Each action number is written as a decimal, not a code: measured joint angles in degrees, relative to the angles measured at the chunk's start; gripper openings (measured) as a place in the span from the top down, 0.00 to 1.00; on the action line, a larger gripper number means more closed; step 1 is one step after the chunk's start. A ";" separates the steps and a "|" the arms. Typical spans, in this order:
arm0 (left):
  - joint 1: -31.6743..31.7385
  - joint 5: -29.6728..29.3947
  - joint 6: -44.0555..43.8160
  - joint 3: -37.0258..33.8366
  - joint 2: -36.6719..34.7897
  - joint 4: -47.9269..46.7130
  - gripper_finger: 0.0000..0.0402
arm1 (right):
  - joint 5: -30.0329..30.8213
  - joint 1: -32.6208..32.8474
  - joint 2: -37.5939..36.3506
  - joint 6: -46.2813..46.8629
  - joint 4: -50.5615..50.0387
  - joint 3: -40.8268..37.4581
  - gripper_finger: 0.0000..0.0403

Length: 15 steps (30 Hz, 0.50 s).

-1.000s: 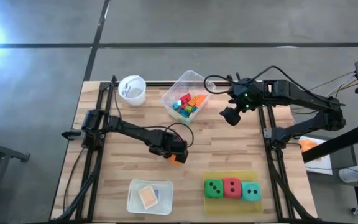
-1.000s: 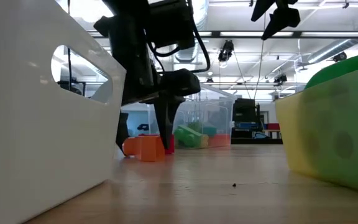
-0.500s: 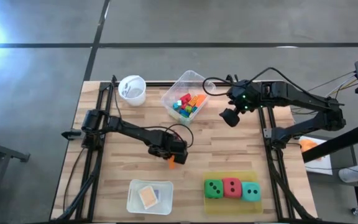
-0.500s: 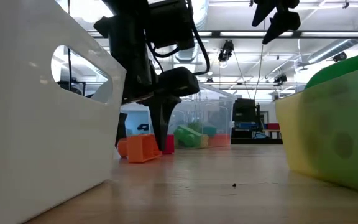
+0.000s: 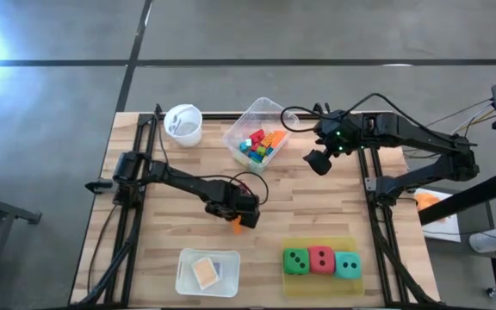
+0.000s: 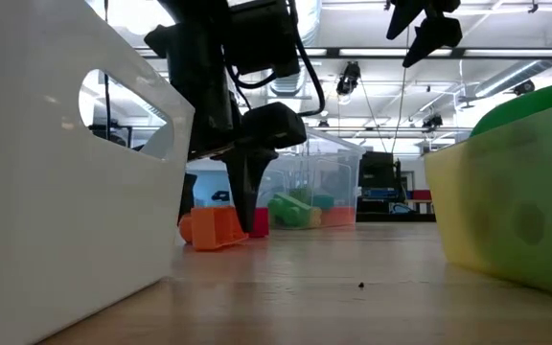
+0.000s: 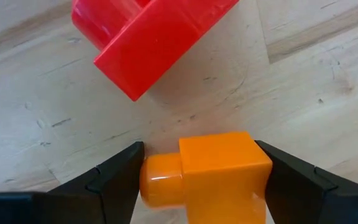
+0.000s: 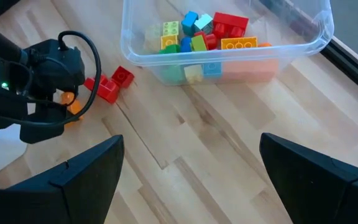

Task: Pick & Place Toys
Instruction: Put the orange game piece into the transparent bin

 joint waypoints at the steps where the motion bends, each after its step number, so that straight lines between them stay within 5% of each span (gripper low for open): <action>1: 0.00 -0.01 0.12 0.02 0.00 -0.13 0.29 | 0.00 0.00 0.00 0.00 0.00 0.00 0.08; 15: 0.00 -0.20 2.32 0.04 0.04 -0.74 0.33 | -0.13 0.00 0.00 -0.24 0.00 0.00 0.08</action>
